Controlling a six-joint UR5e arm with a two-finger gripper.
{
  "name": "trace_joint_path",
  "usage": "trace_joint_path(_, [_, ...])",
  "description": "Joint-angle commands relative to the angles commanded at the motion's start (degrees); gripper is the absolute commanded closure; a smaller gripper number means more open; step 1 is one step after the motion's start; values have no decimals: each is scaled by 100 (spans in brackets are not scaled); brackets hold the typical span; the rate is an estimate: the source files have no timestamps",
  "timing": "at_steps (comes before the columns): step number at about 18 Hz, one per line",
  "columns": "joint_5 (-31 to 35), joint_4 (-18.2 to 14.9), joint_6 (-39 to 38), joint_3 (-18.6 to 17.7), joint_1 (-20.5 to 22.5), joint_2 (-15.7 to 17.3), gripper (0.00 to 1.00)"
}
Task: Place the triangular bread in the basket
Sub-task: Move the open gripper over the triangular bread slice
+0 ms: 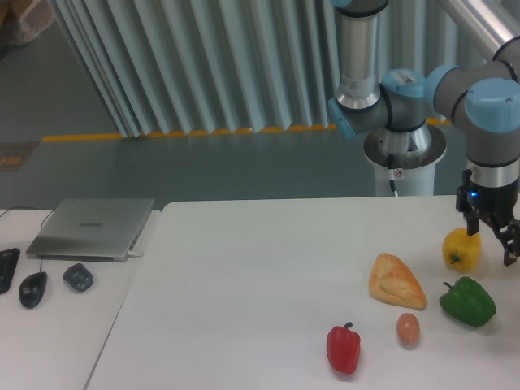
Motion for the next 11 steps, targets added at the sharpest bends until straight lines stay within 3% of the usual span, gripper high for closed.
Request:
trace_joint_path(7, [-114, 273, -942, -17, -395, 9, 0])
trace_joint_path(9, [-62, 256, -1090, -17, -641, 9, 0])
trace_joint_path(11, [165, 229, -1381, -26, -1149, -192, 0])
